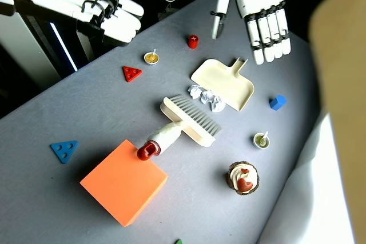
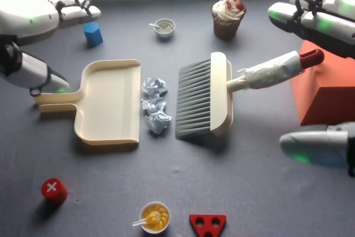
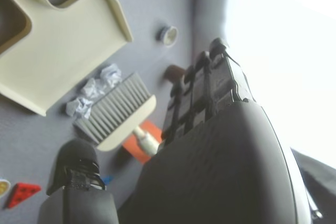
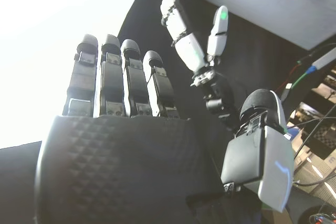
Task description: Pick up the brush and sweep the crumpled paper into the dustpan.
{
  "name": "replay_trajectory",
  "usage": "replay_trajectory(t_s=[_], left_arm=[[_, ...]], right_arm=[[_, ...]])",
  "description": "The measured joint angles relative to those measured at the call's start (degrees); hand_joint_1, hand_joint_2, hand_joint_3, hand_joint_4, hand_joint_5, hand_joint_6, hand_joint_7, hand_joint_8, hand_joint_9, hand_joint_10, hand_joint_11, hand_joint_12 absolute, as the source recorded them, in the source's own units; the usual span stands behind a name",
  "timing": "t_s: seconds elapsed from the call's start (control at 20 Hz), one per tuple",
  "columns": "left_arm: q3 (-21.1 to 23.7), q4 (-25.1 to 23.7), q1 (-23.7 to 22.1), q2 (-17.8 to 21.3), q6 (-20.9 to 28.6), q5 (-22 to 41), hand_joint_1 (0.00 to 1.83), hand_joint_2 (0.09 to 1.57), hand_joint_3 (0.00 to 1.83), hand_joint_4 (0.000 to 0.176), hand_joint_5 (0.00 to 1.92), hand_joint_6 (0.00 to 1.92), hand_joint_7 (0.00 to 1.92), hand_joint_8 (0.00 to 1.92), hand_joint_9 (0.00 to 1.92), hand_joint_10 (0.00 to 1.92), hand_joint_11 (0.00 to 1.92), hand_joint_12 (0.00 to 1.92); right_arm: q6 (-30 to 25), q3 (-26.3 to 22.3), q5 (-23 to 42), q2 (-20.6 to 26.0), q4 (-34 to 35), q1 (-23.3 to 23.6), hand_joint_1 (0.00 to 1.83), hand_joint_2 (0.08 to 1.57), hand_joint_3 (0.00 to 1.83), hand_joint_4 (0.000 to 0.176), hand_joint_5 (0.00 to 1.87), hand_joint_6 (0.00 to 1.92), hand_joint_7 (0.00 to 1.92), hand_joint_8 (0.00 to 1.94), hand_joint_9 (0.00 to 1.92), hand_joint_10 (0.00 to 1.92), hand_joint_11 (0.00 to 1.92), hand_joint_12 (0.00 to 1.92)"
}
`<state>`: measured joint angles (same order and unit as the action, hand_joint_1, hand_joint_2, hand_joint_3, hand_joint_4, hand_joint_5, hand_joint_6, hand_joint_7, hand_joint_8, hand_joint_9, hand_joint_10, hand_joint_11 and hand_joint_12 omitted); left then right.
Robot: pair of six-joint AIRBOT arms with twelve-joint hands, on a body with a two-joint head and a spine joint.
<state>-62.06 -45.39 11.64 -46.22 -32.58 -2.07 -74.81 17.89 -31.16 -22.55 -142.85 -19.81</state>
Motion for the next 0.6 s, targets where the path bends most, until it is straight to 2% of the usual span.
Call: replay_trajectory(t_s=[0.15, 0.2, 0.3, 0.35, 0.4, 0.5, 0.55, 0.6], left_arm=[[-1.0, 2.1, 0.0, -0.2, -0.7, 1.1, 0.69, 1.15, 0.01, 0.0, 0.0, 0.0, 0.0, 0.0, 0.0, 0.0, 0.02, 0.0], [-1.8, 7.6, 0.3, -0.5, -5.1, 2.1, 0.69, 1.15, 0.01, 0.0, 0.0, 0.0, 0.0, 0.0, 0.0, 0.0, 0.03, 0.01], [-2.4, 33.3, 3.8, -0.7, -27.9, 7.0, 0.76, 1.14, 0.0, 0.0, 0.0, 0.0, 0.0, 0.0, 0.02, 0.0, 0.05, 0.01], [-2.1, 43.7, 5.9, -0.8, -36.3, 8.9, 0.75, 1.14, 0.0, 0.0, 0.0, 0.0, 0.0, 0.0, 0.02, 0.0, 0.05, 0.01], [-2.0, 47.1, 6.6, -0.8, -39.4, 9.4, 0.73, 1.14, 0.0, 0.0, 0.0, 0.0, 0.0, 0.0, 0.02, 0.01, 0.06, 0.02], [-1.2, 56.6, 7.8, -0.7, -48.3, 10.3, 0.72, 1.13, 0.0, 0.0, 0.0, 0.0, 0.0, 0.0, 0.04, 0.01, 0.08, 0.03], [-0.1, 63.8, 8.5, -0.7, -55.7, 10.9, 0.7, 1.14, 0.0, 0.015, 0.0, 0.0, 0.0, 0.0, 0.03, 0.01, 0.07, 0.02], [0.4, 67.7, 8.8, -0.7, -59.2, 10.9, 0.7, 1.14, 0.0, 0.026, 0.01, 0.01, 0.0, 0.0, 0.03, 0.0, 0.07, 0.02]], right_arm=[[6.3, 1.6, -6.9, -5.1, 4.0, -2.8, 0.0, 0.96, 0.0, 0.0, 0.13, 0.01, 0.15, 0.01, 0.15, 0.01, 0.12, 0.03], [8.0, 2.2, -10.0, -6.8, 4.8, -3.1, 0.0, 0.97, 0.0, 0.0, 0.13, 0.0, 0.14, 0.0, 0.14, 0.0, 0.12, 0.02], [9.6, 3.8, -15.2, -9.5, 3.9, -3.1, 0.0, 0.98, 0.01, 0.0, 0.11, 0.0, 0.12, 0.0, 0.12, 0.0, 0.1, 0.01], [10.9, 4.5, -17.6, -11.0, 4.2, -3.6, 0.0, 0.98, 0.0, 0.0, 0.11, 0.0, 0.12, 0.0, 0.12, 0.0, 0.09, 0.01], [12.1, 4.9, -18.9, -12.0, 4.4, -4.2, 0.0, 0.97, 0.0, 0.0, 0.15, 0.01, 0.15, 0.01, 0.14, 0.01, 0.13, 0.02], [15.7, 6.7, -20.9, -15.7, 5.3, -5.9, 0.0, 0.97, 0.0, 0.0, 0.15, 0.01, 0.16, 0.01, 0.15, 0.01, 0.13, 0.02], [18.1, 8.0, -22.0, -18.3, 6.8, -7.3, 0.0, 0.97, 0.0, 0.0, 0.14, 0.01, 0.16, 0.01, 0.16, 0.01, 0.14, 0.02], [19.0, 8.8, -22.8, -19.6, 7.0, -8.4, 0.0, 0.97, 0.0, 0.0, 0.14, 0.01, 0.16, 0.01, 0.16, 0.01, 0.14, 0.02]])
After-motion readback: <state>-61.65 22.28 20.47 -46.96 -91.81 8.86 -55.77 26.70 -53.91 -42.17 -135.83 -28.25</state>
